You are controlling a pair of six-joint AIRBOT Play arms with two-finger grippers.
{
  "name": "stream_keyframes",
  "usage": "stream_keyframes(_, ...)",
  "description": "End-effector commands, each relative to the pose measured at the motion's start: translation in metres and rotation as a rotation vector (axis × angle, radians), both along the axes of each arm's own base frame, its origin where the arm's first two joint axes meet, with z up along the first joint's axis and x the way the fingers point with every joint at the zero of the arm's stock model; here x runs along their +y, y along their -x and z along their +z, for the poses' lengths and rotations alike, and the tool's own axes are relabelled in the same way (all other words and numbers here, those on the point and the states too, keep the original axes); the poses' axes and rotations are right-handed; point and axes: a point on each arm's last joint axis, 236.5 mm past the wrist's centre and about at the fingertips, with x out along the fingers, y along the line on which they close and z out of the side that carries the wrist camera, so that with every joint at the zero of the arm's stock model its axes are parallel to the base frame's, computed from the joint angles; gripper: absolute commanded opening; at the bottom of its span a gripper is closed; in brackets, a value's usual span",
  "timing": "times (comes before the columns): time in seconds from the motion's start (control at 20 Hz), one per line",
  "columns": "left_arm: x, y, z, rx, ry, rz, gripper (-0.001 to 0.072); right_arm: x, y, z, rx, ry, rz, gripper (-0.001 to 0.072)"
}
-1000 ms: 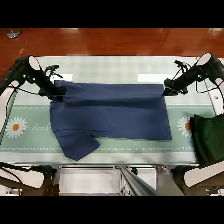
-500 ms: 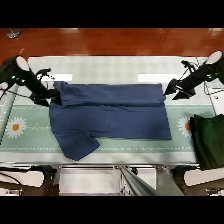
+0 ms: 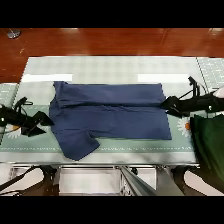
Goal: Fold the shirts.
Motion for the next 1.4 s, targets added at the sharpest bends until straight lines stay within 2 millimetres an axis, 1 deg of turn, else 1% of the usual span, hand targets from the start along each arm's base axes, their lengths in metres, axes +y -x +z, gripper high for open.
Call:
stream_keyframes(0.0, -0.011, 0.019, -0.013, 0.007, 0.026, 0.069, 0.0703, 0.016, 0.012, -0.004, -0.034, -0.068, -0.039, 0.063)
stream_keyframes(0.05, -0.017, 0.02, -0.014, 0.009, 0.038, 0.064, 0.0703, 0.016, 0.012, -0.003, -0.034, -0.07, -0.04, 0.063)
stream_keyframes(0.1, -0.025, 0.017, -0.016, -0.006, 0.052, 0.067, 0.0703, 0.016, 0.012, -0.004, -0.034, -0.069, -0.04, 0.063)
stream_keyframes(0.2, -0.049, 0.006, -0.015, -0.064, 0.115, 0.061, 0.0704, 0.017, 0.013, -0.003, -0.026, -0.075, -0.038, 0.063)
stream_keyframes(0.25, -0.057, 0.009, -0.018, -0.059, 0.119, 0.042, 0.0703, 0.017, 0.013, -0.003, -0.025, -0.078, -0.04, 0.063)
stream_keyframes(0.3, -0.063, 0.017, -0.024, -0.041, 0.112, 0.008, 0.0703, 0.014, 0.012, -0.001, -0.025, -0.081, -0.052, 0.063)
stream_keyframes(0.4, -0.074, 0.03, -0.031, -0.013, 0.111, -0.036, 0.0703, -0.003, 0.006, 0.008, -0.032, -0.092, -0.09, 0.063)
stream_keyframes(0.5, -0.078, 0.031, -0.03, -0.017, 0.121, -0.054, 0.0701, -0.031, -0.001, 0.026, -0.046, -0.108, -0.148, 0.063)
stream_keyframes(0.55, -0.079, 0.032, -0.028, -0.023, 0.131, -0.07, 0.0699, -0.049, 0.0, 0.033, -0.046, -0.102, -0.173, 0.063)
stream_keyframes(0.6, -0.081, 0.034, -0.026, -0.028, 0.142, -0.097, 0.0646, -0.065, 0.008, 0.033, -0.022, -0.082, -0.182, 0.063)
stream_keyframes(0.65, -0.083, 0.036, -0.024, -0.034, 0.153, -0.122, 0.0371, -0.079, 0.023, 0.026, 0.032, -0.054, -0.189, 0.063)
stream_keyframes(0.7, -0.085, 0.037, -0.021, -0.058, 0.168, -0.165, 0.0035, -0.09, 0.044, 0.014, 0.111, -0.013, -0.178, 0.063)
stream_keyframes(0.8, -0.088, 0.028, -0.017, -0.09, 0.184, -0.149, 0.0026, -0.102, 0.101, -0.017, 0.31, 0.091, -0.11, 0.063)
stream_keyframes(0.85, -0.091, 0.021, -0.014, -0.11, 0.2, -0.128, 0.0027, -0.102, 0.12, -0.032, 0.391, 0.124, -0.117, 0.063)
stream_keyframes(0.9, -0.095, 0.016, -0.01, -0.132, 0.223, -0.116, 0.0026, -0.095, 0.131, -0.044, 0.432, 0.122, -0.119, 0.063)
stream_keyframes(0.95, -0.098, 0.011, -0.007, -0.147, 0.239, -0.102, 0.0026, -0.085, 0.137, -0.054, 0.446, 0.111, -0.108, 0.063)
stream_keyframes(1.0, -0.1, 0.009, -0.005, -0.153, 0.248, -0.092, 0.0026, -0.077, 0.139, -0.06, 0.444, 0.102, -0.102, 0.063)
stream_keyframes(1.1, -0.1, 0.009, -0.005, -0.154, 0.246, -0.094, 0.0027, -0.064, 0.13, -0.061, 0.405, 0.087, -0.076, 0.063)
stream_keyframes(1.25, -0.098, 0.007, -0.007, -0.161, 0.238, -0.089, 0.0027, -0.051, 0.128, -0.067, 0.419, 0.075, -0.029, 0.063)
stream_keyframes(1.35, -0.097, 0.005, -0.007, -0.165, 0.232, -0.085, 0.0027, -0.039, 0.115, -0.07, 0.388, 0.045, -0.035, 0.063)
